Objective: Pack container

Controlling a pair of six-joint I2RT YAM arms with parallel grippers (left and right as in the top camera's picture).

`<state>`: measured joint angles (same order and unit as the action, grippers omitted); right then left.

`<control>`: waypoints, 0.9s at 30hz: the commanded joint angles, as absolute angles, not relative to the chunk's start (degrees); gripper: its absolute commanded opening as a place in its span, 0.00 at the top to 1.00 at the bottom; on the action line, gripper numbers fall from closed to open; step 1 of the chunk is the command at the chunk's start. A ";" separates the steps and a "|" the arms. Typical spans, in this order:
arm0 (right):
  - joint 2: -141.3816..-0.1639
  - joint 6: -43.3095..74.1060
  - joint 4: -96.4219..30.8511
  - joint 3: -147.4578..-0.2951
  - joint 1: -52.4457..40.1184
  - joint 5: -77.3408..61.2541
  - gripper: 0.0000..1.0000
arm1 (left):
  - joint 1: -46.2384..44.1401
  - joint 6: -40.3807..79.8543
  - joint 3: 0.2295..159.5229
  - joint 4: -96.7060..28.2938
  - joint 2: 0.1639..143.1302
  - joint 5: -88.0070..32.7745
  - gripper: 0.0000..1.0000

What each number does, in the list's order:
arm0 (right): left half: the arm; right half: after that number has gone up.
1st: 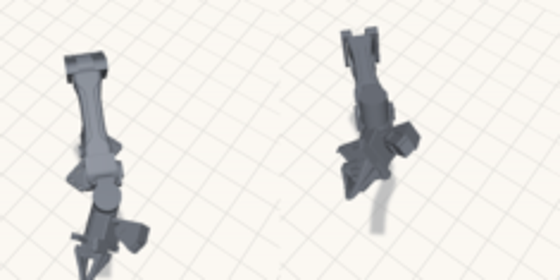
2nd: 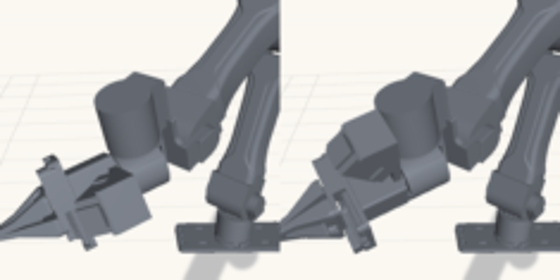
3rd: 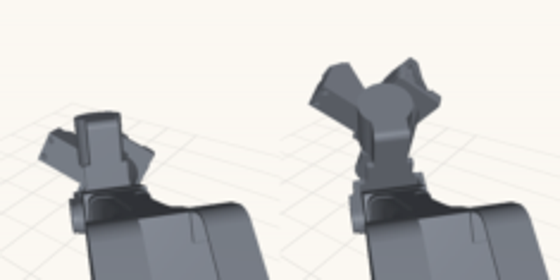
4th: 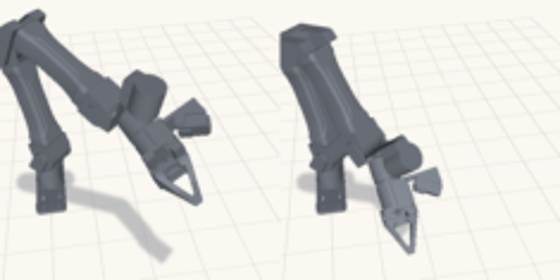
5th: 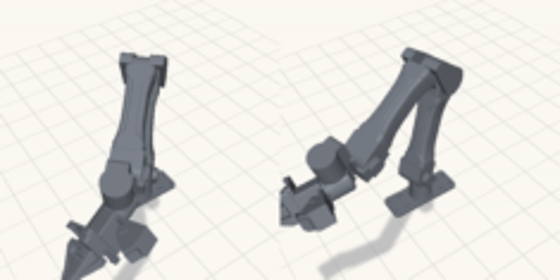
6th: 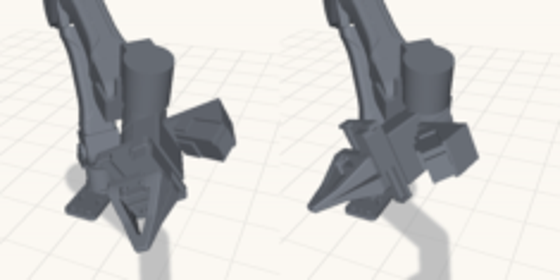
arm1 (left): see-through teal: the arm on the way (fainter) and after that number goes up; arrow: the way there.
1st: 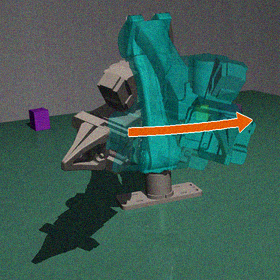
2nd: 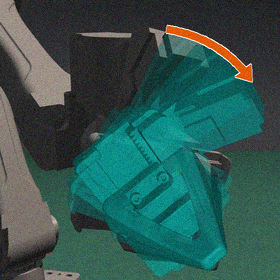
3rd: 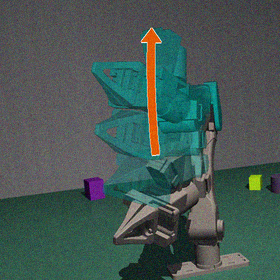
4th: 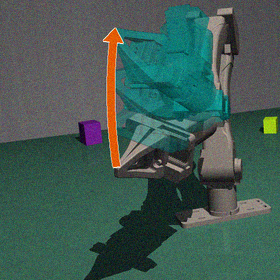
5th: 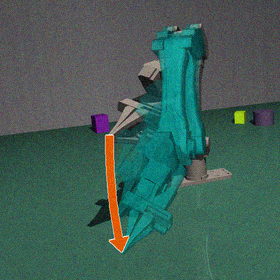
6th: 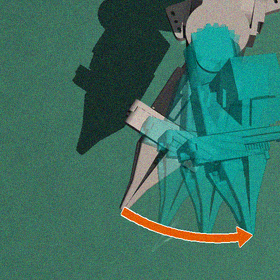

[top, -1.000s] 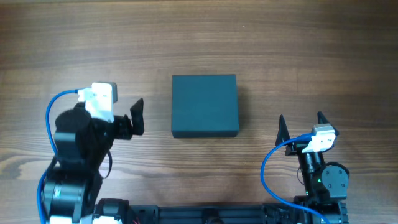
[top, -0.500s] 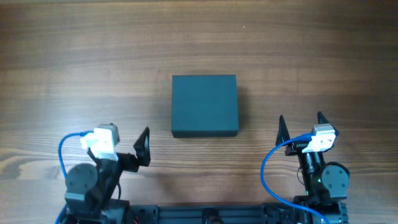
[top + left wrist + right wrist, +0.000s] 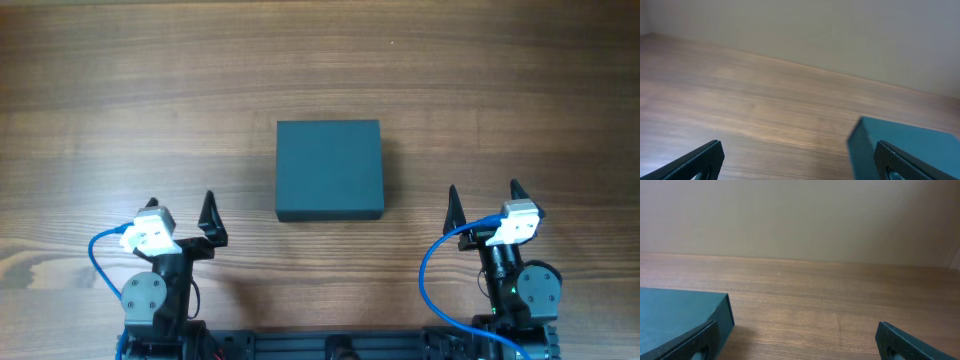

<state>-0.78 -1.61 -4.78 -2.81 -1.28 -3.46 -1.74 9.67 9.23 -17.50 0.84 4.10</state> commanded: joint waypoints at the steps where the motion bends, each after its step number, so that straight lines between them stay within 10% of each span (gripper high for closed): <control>1: -0.14 -1.15 -4.62 -2.44 -1.08 -4.36 0.00 | 0.01 7.40 7.57 -16.97 0.19 7.18 0.00; 27: -0.14 -1.13 -4.62 -2.44 -1.10 -4.36 0.00 | 0.19 -7.31 5.26 -17.12 0.19 -17.02 0.00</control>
<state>-0.78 -1.61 -4.78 -2.81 -1.28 -3.46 -0.23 -1.26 5.67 -17.47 0.84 -9.72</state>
